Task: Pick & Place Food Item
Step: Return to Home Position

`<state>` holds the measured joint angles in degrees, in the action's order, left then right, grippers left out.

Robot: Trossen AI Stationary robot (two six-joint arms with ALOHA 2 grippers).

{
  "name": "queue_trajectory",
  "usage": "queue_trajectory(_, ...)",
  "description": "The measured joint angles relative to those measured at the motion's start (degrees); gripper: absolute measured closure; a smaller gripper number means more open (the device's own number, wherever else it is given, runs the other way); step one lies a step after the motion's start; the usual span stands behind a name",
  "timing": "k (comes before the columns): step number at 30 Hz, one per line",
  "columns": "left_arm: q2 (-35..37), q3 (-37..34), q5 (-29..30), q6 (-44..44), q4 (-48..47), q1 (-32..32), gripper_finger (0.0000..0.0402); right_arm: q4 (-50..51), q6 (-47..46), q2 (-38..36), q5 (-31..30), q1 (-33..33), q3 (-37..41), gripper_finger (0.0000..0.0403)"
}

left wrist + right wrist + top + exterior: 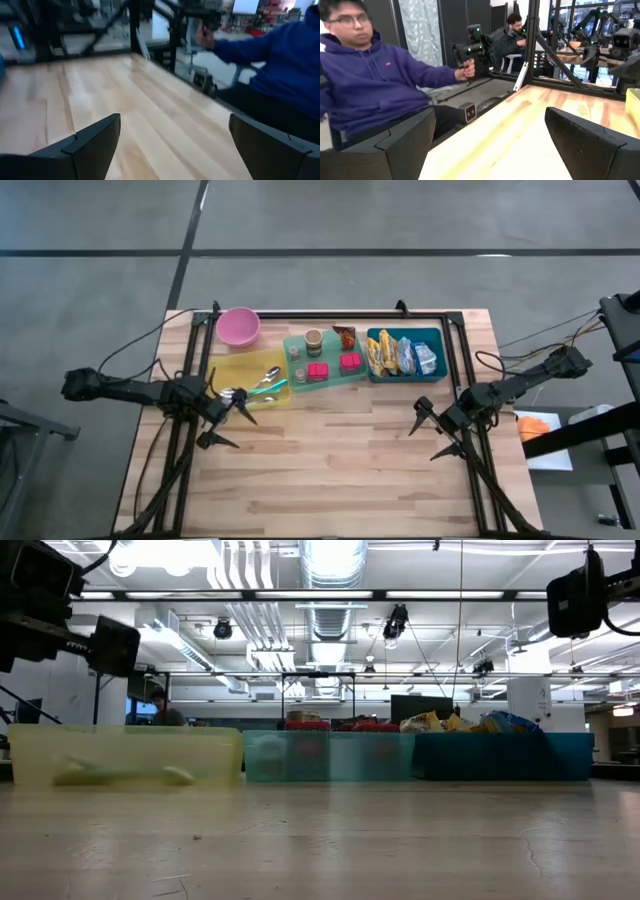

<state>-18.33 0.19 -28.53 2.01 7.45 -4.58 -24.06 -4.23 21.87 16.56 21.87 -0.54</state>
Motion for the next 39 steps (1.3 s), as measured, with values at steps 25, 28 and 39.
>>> queue_trajectory(25,-0.04,-0.04,15.68,-7.87,-3.16,0.02,0.0021,-0.16,8.06,0.02,-3.15,-0.02,0.0,0.0031)
queue_trajectory(28,-0.2,-0.04,15.69,-7.88,-4.57,0.02,0.0021,-0.17,5.39,0.04,-8.21,-0.02,0.02,0.0031)
queue_trajectory(39,-0.26,-0.09,15.69,-7.88,-4.38,0.02,0.0021,-2.27,11.68,0.0,-12.26,-0.07,0.02,0.0031)
